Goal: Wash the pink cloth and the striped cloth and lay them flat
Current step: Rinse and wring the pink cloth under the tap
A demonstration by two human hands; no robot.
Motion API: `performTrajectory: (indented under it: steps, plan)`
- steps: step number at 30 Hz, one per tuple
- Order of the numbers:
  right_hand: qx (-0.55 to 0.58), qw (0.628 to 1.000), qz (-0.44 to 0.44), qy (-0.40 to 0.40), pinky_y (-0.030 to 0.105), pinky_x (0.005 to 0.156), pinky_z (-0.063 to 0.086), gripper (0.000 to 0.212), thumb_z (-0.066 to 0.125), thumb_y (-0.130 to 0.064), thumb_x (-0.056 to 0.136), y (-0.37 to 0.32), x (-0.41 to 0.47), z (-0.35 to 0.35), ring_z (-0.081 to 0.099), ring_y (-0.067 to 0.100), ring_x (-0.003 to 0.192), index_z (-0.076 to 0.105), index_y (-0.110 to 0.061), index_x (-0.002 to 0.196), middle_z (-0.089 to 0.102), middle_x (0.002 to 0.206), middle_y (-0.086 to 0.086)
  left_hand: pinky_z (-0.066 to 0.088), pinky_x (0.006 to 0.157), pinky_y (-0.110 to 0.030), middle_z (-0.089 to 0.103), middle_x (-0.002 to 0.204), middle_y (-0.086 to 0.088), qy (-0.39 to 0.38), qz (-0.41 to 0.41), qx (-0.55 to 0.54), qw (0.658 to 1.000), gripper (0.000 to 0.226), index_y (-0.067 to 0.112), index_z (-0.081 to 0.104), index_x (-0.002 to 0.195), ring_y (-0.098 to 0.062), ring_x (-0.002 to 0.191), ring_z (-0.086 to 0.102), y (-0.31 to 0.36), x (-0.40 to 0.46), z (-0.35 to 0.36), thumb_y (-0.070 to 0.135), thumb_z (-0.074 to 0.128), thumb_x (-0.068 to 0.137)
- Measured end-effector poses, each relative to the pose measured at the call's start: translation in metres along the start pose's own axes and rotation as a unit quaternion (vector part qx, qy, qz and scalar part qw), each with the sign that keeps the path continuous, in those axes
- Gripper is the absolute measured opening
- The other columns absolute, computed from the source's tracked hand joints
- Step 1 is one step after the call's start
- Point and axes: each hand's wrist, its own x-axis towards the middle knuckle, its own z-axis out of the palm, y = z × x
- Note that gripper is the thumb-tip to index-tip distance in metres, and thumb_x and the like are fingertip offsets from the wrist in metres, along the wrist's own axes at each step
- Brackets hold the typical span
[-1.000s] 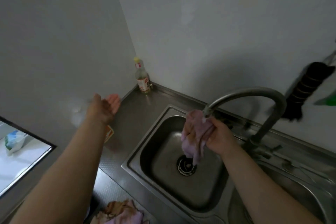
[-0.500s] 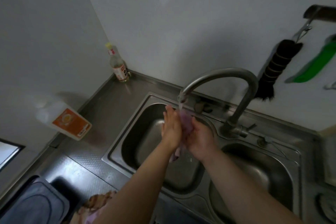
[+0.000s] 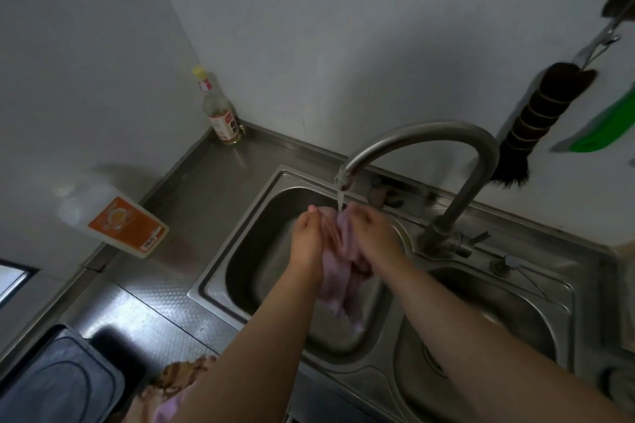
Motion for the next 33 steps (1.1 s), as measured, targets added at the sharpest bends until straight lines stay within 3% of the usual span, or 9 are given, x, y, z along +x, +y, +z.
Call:
performTrajectory:
  steps: [2,6,8,11,16,21,24,28,33]
  plan:
    - [-0.104,0.993,-0.052,0.011,0.018,0.055,0.035,0.03,0.048,-0.037,0.096,-0.002,0.0,0.013,0.054,0.009,0.064,0.055,-0.019,0.073,0.057,0.068,-0.008,0.049,0.095,-0.046,0.063,0.079,-0.014,-0.007,-0.012,0.007,1.0,0.029,0.004,0.061,0.089,-0.029,0.083,0.063,0.003,-0.001,0.017,0.026,0.046,0.099]
    - [-0.105,0.989,-0.064,0.082,0.026,0.064,0.033,0.033,0.046,-0.028,0.097,-0.01,0.024,0.017,0.061,0.027,0.081,0.068,-0.007,0.084,0.067,0.083,0.013,0.055,0.077,-0.034,0.07,0.088,-0.015,0.008,-0.088,0.012,0.996,0.034,0.008,0.066,0.093,-0.025,0.083,0.068,0.004,0.0,0.034,0.032,0.043,0.1]
    - [-0.128,0.989,-0.065,0.04,0.026,0.066,0.034,0.036,0.043,-0.031,0.099,-0.009,0.019,0.028,0.057,0.019,0.071,0.067,-0.009,0.085,0.063,0.075,0.006,0.051,0.085,-0.036,0.068,0.105,-0.017,0.033,-0.111,0.035,0.993,0.036,0.008,0.064,0.103,-0.026,0.096,0.066,0.014,0.009,0.029,0.034,0.04,0.101]
    - [-0.149,0.987,-0.062,0.027,0.027,0.061,0.037,0.032,0.048,-0.027,0.097,-0.015,0.031,0.028,0.057,0.015,0.065,0.059,-0.016,0.07,0.058,0.067,-0.001,0.054,0.082,-0.037,0.068,0.08,-0.011,0.062,-0.13,0.01,0.989,0.034,0.01,0.065,0.082,-0.026,0.083,0.066,0.013,0.01,0.03,0.038,0.052,0.097]
    - [-0.136,0.99,-0.034,0.019,0.022,0.053,0.034,0.038,0.042,-0.029,0.099,-0.011,0.034,0.034,0.052,0.009,0.056,0.059,-0.015,0.069,0.056,0.061,-0.003,0.053,0.086,-0.037,0.069,0.081,-0.012,0.072,-0.125,0.038,0.989,0.039,0.01,0.065,0.078,-0.027,0.085,0.067,0.024,0.023,0.025,0.041,0.051,0.096]
    - [-0.158,0.986,-0.042,0.04,0.026,0.057,0.034,0.035,0.043,-0.026,0.098,-0.008,0.046,0.03,0.062,0.029,0.079,0.061,-0.012,0.071,0.057,0.067,0.003,0.055,0.079,-0.035,0.068,0.081,-0.012,0.041,-0.133,0.034,0.99,0.034,0.009,0.067,0.081,-0.027,0.084,0.068,0.014,0.018,0.031,0.033,0.05,0.097]
    - [-0.148,0.988,-0.038,0.005,0.021,0.05,0.032,0.04,0.039,-0.031,0.1,-0.002,0.03,0.034,0.053,0.009,0.06,0.055,-0.017,0.066,0.053,0.062,-0.005,0.054,0.089,-0.039,0.069,0.086,-0.012,0.059,-0.135,0.049,0.988,0.042,0.008,0.066,0.089,-0.03,0.095,0.068,0.021,0.031,0.023,0.041,0.042,0.099]
    - [-0.17,0.985,-0.004,0.005,0.028,0.068,0.038,0.034,0.041,-0.028,0.098,-0.003,0.049,0.018,0.061,0.03,0.089,0.066,-0.005,0.092,0.067,0.095,0.017,0.053,0.089,-0.039,0.068,0.086,-0.015,-0.037,-0.164,-0.002,0.986,0.036,0.004,0.064,0.095,-0.03,0.091,0.066,0.012,0.015,0.027,0.034,0.044,0.101]
    - [0.029,0.997,0.073,-0.005,0.046,0.092,0.05,0.045,0.045,-0.043,0.095,0.005,0.062,-0.007,0.063,0.038,0.1,0.063,-0.002,0.097,0.065,0.107,0.027,0.044,0.103,-0.047,0.066,0.114,-0.024,-0.1,-0.177,-0.029,0.979,0.038,0.0,0.062,0.119,-0.034,0.107,0.063,0.017,0.013,-0.013,0.029,0.044,0.101]
